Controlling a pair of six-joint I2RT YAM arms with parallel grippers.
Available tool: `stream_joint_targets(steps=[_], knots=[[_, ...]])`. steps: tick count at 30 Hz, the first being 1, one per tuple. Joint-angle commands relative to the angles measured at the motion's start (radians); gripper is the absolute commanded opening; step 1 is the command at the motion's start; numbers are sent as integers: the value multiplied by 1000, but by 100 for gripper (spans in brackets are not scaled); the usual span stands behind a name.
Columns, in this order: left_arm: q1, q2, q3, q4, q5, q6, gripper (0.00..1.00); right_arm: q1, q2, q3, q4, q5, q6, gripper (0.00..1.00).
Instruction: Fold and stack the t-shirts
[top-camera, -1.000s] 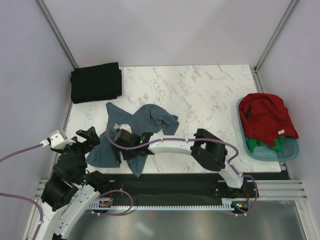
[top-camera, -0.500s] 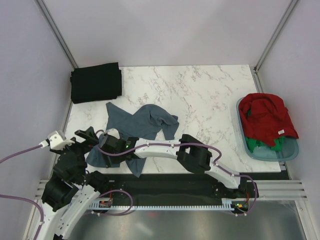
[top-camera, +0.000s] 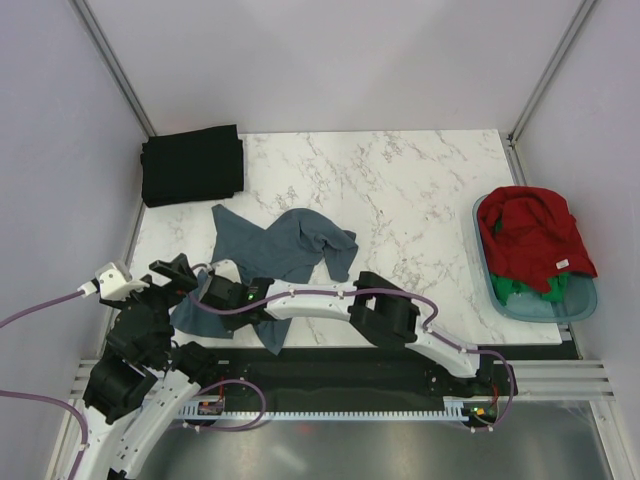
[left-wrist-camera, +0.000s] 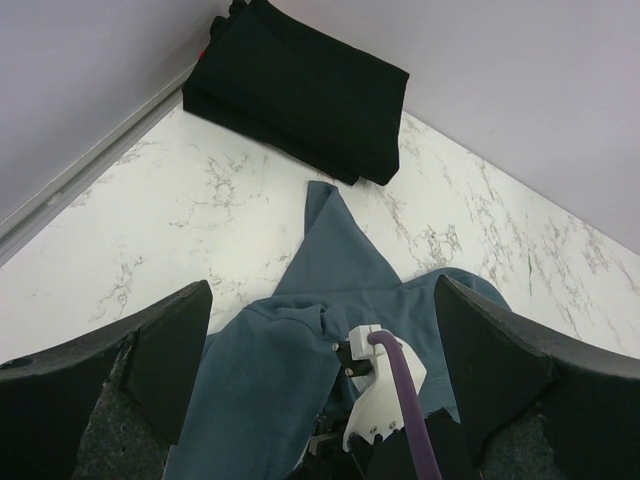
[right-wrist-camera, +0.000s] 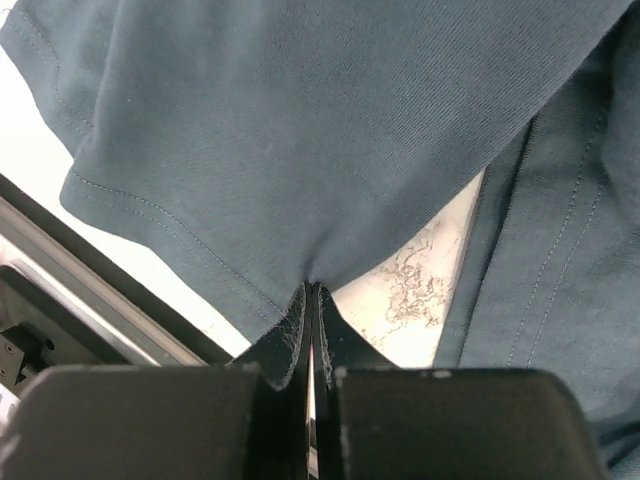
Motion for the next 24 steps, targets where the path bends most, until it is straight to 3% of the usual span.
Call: stream_joint_targets(steps=[1,5,9,17,24], knots=[[6,1,-2,9,-13,-30,100,-20,32,-91,-99,10,-21,0],[6,0,-2,10,-10,-24,100,-86,-142,-228,-24,14,-37,0],[7,6,0,10,-9,-17,100,-160,-387,-259,-22,17,-62,0],[9,16,0,10,0,-13,100,-348,-753,-266,-111,29,-102,0],[10,33,0,13,14,-1,100,-568,-1118,-395,-198,86,-126,0]])
